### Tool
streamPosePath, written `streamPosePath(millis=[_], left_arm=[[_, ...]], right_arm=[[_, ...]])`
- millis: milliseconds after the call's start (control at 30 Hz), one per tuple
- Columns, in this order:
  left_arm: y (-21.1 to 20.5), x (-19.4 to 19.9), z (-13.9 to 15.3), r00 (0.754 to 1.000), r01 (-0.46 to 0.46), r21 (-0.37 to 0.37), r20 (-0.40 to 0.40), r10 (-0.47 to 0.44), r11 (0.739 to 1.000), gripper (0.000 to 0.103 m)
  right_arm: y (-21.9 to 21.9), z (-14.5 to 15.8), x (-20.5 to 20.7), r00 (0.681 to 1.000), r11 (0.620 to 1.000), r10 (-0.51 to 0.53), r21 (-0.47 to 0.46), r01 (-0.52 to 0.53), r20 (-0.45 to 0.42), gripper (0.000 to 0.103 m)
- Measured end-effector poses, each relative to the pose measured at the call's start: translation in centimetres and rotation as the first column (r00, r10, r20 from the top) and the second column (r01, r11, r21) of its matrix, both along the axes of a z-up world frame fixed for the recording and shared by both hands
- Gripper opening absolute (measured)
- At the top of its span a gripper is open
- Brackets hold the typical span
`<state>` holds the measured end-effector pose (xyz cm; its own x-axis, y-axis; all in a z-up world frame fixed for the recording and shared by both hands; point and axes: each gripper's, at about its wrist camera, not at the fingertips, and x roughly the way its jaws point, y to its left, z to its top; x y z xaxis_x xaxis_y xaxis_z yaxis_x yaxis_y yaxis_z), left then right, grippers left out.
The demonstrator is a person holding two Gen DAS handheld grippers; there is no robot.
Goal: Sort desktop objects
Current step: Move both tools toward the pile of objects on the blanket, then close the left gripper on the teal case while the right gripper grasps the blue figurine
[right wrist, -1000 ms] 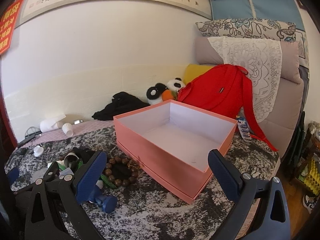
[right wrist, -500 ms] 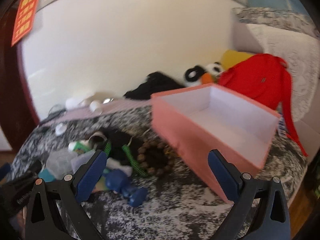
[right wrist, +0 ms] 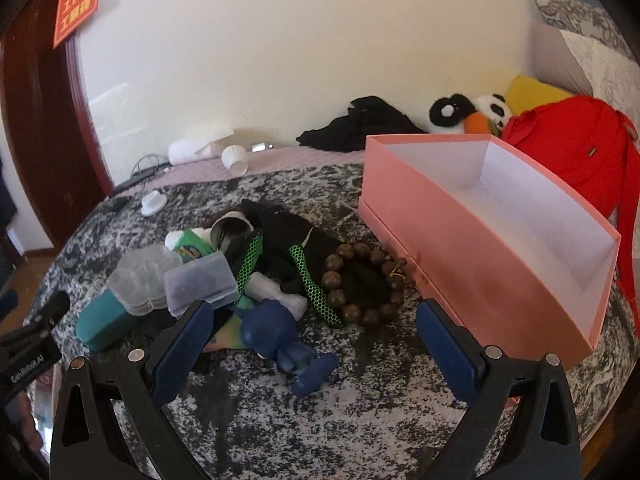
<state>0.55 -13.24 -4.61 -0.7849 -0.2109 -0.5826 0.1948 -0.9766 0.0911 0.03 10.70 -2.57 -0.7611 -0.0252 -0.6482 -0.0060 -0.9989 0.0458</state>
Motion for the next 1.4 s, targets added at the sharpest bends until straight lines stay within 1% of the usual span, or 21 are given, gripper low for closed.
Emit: streamPosePath(millis=[67,133,300,400,467,567,700,867,1000,1133,1400], left_arm=[[0.0,-0.4,-0.8,1.000,0.011,-0.006,0.021,-0.011,1.000,0.103],[-0.1,-0.8,-1.4,0.999,0.010,-0.006,0.044,-0.010,1.000,0.103],[-0.8,-1.7,-1.8,0.998,0.041,0.087,0.048,-0.045,0.995,0.103],[-0.9,-2.5,-2.2,0.995,0.076,0.094,0.052,-0.081,0.993,0.103],[-1.1,-3.0,-2.6,0.993,0.091,0.091,0.066,-0.097,0.992,0.103],[-1.0,-3.5,-3.3,0.989,0.113,0.100,0.084,-0.122,0.989,0.103],[-0.2,-4.1,-4.2,0.982,0.149,0.059,0.111,-0.155,0.987,0.103],[0.3,-4.7,-4.7,0.978,0.160,0.069,0.126,-0.168,0.985,0.103],[0.9,-4.8,-4.7,0.975,0.174,0.060,0.127,-0.180,0.983,0.103],[1.4,-4.9,-4.6,0.974,0.181,0.056,0.128,-0.187,0.982,0.103],[2.4,-4.9,-4.4,0.974,0.188,0.046,0.124,-0.192,0.981,0.103]], right_arm=[[-0.3,-0.2,-0.1,0.999,1.000,0.021,0.004,-0.022,0.028,0.103],[-0.4,-0.2,-0.2,0.999,0.999,0.037,0.004,-0.037,0.035,0.103],[-0.3,-0.1,-0.4,0.996,0.996,0.092,-0.009,-0.092,0.018,0.103],[-0.1,-0.7,-1.5,0.990,0.993,0.121,-0.026,-0.119,0.067,0.103],[0.1,-0.9,-2.2,0.988,0.991,0.131,-0.038,-0.128,0.081,0.103],[-0.1,-1.4,-2.7,0.984,0.989,0.147,-0.030,-0.145,0.096,0.103],[-0.7,-2.1,-3.3,0.979,0.986,0.168,-0.017,-0.168,0.115,0.103],[-1.3,-3.0,-4.1,0.971,0.981,0.195,0.000,-0.196,0.140,0.103],[-1.6,-3.5,-4.4,0.967,0.978,0.204,0.014,-0.208,0.153,0.103],[-1.6,-3.4,-4.3,0.967,0.978,0.205,-0.002,-0.207,0.153,0.103],[-2.4,-2.8,-3.4,0.964,0.972,0.230,0.015,-0.234,0.134,0.103]])
